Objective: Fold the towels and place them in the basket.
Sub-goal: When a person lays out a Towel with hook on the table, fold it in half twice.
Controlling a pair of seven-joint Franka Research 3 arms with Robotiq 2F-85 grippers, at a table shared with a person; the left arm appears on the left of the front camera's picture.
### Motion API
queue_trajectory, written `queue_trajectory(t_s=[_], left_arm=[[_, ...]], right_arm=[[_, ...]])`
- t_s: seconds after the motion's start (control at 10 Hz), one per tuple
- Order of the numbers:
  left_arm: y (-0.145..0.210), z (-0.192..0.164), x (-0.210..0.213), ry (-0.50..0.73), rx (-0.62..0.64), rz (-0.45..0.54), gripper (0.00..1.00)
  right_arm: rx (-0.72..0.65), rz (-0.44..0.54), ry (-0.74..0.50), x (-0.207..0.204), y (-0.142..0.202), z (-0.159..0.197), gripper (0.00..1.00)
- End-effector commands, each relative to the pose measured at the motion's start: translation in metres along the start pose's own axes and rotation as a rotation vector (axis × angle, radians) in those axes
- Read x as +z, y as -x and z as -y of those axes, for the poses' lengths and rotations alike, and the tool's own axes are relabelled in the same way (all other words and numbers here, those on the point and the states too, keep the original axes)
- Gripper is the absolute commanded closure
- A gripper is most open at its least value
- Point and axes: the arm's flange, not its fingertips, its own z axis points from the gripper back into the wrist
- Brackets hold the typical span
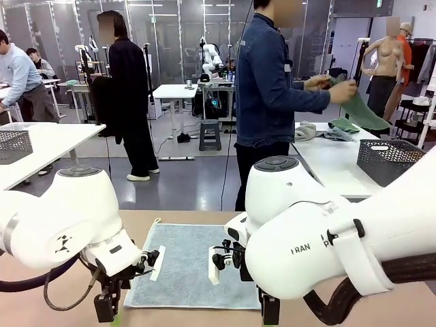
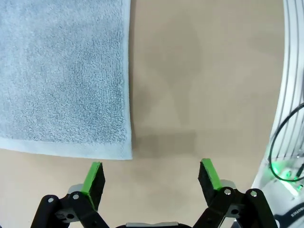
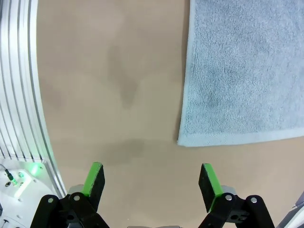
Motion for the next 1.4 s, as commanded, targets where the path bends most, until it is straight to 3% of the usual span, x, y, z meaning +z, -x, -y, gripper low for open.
queue_trajectory(t_s=[0.0, 1.3], left_arm=[[0.004, 0.003, -0.012, -0.003, -0.020, 0.006, 0.00], [-0.006, -0.010, -0.027, 0.056, 0.004, -0.006, 0.00]], right_arm=[[0.034, 0.007, 0.017, -0.010, 0.000, 0.011, 0.00], [-0.020, 0.090, -0.061, -0.057, 0.003, 0.049, 0.00]])
